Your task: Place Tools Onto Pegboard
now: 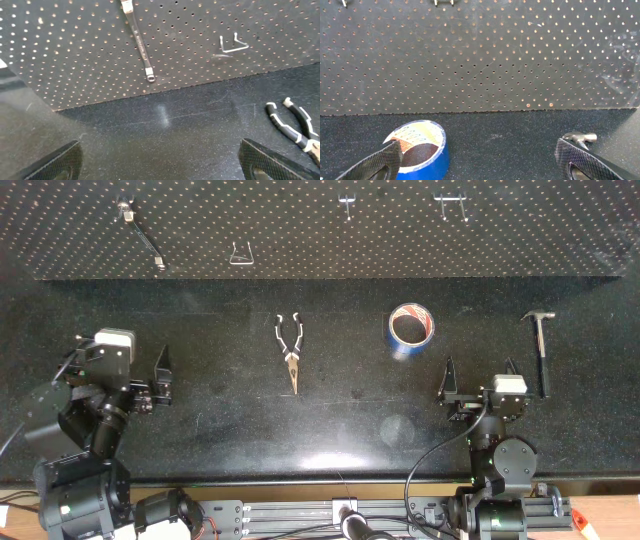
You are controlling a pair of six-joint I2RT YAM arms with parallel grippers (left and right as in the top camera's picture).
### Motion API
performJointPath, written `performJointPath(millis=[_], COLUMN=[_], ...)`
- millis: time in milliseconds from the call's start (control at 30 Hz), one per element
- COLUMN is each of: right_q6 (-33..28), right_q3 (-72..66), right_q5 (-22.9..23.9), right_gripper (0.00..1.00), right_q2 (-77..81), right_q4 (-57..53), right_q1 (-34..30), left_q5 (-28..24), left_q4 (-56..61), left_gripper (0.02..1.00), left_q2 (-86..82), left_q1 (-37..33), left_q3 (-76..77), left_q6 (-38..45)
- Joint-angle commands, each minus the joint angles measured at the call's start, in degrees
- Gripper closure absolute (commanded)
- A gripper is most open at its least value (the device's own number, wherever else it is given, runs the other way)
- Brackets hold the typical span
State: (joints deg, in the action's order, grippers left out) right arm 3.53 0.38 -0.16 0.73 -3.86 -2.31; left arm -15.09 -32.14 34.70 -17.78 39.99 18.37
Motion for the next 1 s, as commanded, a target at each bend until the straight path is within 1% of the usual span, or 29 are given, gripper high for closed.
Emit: performJointPath(millis=[33,100,200,267,300,400,467,533,600,633,700,767,800,900,1000], right_q6=[-0.83,-0.83,-0.83,-0.83,-0.83,-0.83,-0.83,-0.83,-0.83,-0.83,-0.83,-0.83,-0.83,-0.83,-0.83], right_q3=[-0.15,-0.15,-0.15,-0.15,-0.15,-0.15,-0.15,-0.15,-0.15,-0.15,-0.15,-0.15,-0.15,-0.15,-0.15], right_q5=[-0.35,-0.35,-0.35,-0.35,-0.35,-0.35,-0.35,-0.35,-0.35,-0.35,-0.35,-0.35,-0.35,-0.35,-0.35], right_gripper=[0.003,0.001,0.001,0.001,0.001,0.001,0.001,0.001,0.001,0.001,0.001,0.001,0.001,0.001,0.001], right_q2=[-0.61,-0.61,-0.61,-0.61,-0.61,-0.61,-0.61,-0.61,-0.61,-0.61,-0.61,-0.61,-0.61,-0.61,-0.61], right_q4=[-0.28,-0.28,-0.28,-0.28,-0.28,-0.28,-0.28,-0.28,-0.28,-0.28,-0.28,-0.28,-0.28,-0.28,-0.28], right_q1=[-0.28,-0.28,-0.28,-0.28,-0.28,-0.28,-0.28,-0.28,-0.28,-0.28,-0.28,-0.28,-0.28,-0.28,-0.28], left_q5=[2.54,2.89,2.10,1.05,0.48,-4.39,-4.94,-3.91,1.27,4.83,14.69,21.03,24.81,30.21,31.63], left_q4=[-0.11,-0.28,-0.28,-0.26,-0.26,-0.48,-0.68,-0.17,-0.15,-0.37,-0.83,-0.87,-0.87,-0.31,1.66], left_gripper=[0.023,0.023,0.023,0.020,0.023,0.023,0.023,0.023,0.023,0.023,0.023,0.023,0.023,0.020,0.020], left_q2=[-0.22,-0.22,-0.22,-0.22,-0.22,-0.57,-0.31,0.44,1.14,1.57,2.80,4.17,5.38,8.57,12.17], left_q1=[0.17,0.17,0.17,0.17,0.17,0.17,0.17,0.96,3.85,5.64,10.69,15.87,19.67,28.50,37.53], left_q3=[0.46,0.46,0.46,0.46,0.46,0.44,0.39,0.39,0.39,0.39,0.39,0.39,0.39,0.39,0.39], left_q6=[0.13,0.13,0.04,-1.57,-3.98,-12.63,-14.69,-21.07,-28.41,-33.18,-44.57,-49.70,-52.57,-57.16,-57.64])
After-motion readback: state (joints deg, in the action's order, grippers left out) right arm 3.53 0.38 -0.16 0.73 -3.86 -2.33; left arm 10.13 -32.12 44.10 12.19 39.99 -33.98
